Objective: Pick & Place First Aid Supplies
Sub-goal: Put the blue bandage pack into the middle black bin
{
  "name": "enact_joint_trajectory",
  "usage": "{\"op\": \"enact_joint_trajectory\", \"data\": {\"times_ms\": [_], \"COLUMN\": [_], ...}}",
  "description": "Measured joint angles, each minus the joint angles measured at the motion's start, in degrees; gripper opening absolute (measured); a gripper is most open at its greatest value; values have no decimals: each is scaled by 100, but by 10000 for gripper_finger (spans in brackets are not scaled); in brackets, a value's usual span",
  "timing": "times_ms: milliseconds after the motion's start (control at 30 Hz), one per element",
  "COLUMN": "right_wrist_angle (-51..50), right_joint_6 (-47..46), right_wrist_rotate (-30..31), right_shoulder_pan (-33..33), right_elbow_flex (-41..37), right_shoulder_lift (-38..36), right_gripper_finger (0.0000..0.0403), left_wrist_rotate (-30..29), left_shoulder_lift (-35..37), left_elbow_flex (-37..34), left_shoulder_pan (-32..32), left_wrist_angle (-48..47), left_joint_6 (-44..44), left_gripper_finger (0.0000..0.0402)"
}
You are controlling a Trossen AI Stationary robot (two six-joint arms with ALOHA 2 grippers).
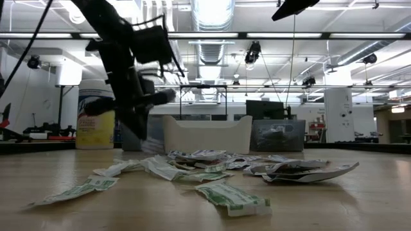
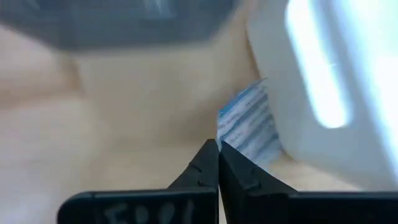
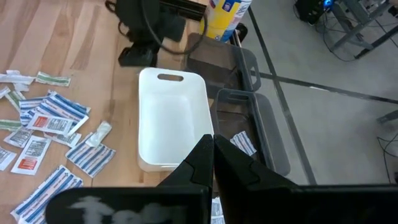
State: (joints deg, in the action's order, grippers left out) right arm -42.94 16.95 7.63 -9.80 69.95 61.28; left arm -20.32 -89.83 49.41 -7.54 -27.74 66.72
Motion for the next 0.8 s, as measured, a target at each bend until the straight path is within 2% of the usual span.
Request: {"op": "enact_joint_trajectory", "data": {"times_ms": [67,167,267,367,567,667,800], "right_wrist_angle": [0,26,37,33,35,31,31], "right_joint_6": [0,4,-35,-115,-176,-192,-195], "right_wrist_rotate": [1,-1,-1,-1,3,2,2], "right_shoulder_pan": [0,0,0,0,0,0,0], "right_elbow_flex": [0,0,0,0,0,0,0], "right_shoulder_lift": [0,0,0,0,0,0,0], "right_gripper_finger": [8,8,8,8,8,8,8], "left_wrist_rotate": [-347,-380,-323,-343,-571,-614,-1213], "left_shoulder_lift": [155,234,234,311,379,413,525], "left_elbow_flex": [-2,18,172,457,1002,1399,2054], "left_shoulder_pan": [14,14,17,51,22,29,54], "left_wrist_angle": [32,458,263,-205,-270,-768,-904], "left_joint_6": [-145,-366,-476,-614,-1225,-1396,-2062], "left_gripper_finger": [0,0,0,0,0,0,0]}}
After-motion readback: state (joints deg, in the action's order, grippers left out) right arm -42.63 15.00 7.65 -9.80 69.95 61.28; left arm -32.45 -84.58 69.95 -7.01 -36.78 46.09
